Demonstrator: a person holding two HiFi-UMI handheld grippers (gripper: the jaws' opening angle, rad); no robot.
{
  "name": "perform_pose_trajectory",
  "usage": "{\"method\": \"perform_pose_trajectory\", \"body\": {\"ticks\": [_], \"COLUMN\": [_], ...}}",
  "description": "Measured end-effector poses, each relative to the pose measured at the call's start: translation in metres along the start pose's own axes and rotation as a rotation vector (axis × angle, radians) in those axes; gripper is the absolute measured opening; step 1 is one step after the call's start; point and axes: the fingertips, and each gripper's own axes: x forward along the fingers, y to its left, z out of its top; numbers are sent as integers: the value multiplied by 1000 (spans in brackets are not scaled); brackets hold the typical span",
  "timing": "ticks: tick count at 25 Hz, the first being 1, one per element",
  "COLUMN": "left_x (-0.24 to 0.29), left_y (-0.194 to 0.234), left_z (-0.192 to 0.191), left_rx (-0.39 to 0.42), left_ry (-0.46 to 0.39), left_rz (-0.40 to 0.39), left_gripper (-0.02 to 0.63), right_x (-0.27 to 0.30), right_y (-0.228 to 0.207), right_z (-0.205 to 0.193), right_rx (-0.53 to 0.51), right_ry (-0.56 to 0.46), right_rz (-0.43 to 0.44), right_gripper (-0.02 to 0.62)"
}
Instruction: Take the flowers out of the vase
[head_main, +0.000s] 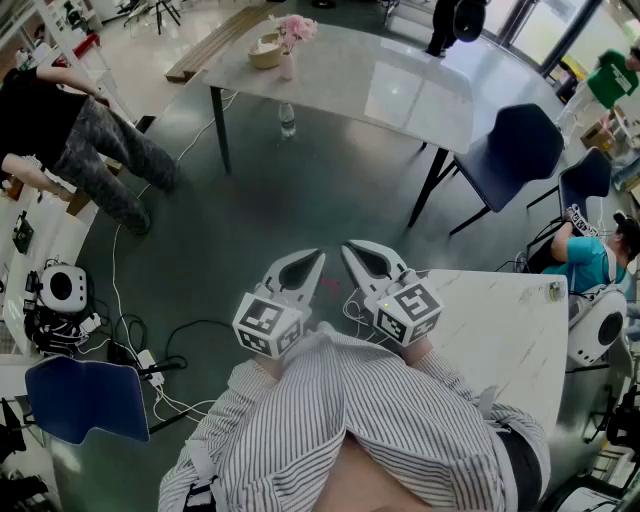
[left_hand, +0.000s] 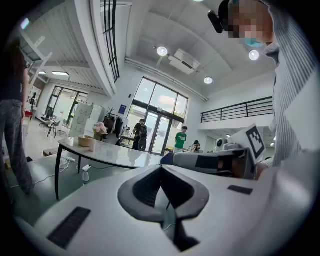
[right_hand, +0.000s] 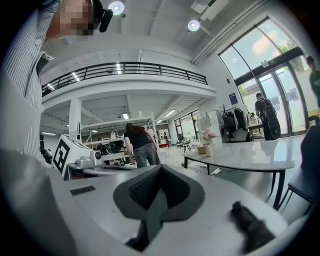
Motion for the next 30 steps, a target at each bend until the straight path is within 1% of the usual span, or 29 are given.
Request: {"method": "perform_pose_trajectory", "body": {"ticks": [3,6,10,18,22,25,27,30], "left_x": [0,-2,-3,-9,-11,-11,-12,-17], "left_y": [1,1,4,9,14,22,26,29], "left_z": [0,1,1,-5,-2,0,1,-1], "left_rx": [-3,1,1,-12,-5,-8,-13,-19], "left_ry": [5,6,6,11,5,0,1,8], "left_rz": [-1,-1,5,9,15,24,21,11], "left_gripper": [11,11,11,11,11,12,11,11], "right_x": [2,6,11,14,18,22,23,29], "right_y": [-2,0,4,9,13,14,16,23], "right_z": [-1,-3,-5,-12,-8,-4,-6,-11], "right_rx": [-7,9,5,7,-9,19,34,45], "right_ry": [4,5,10,12,-9,-28,-19,-2], "right_rz": [-10,-1,12,10,19,13,13,36], "right_gripper": [15,15,15,15,15,15,15,15]}}
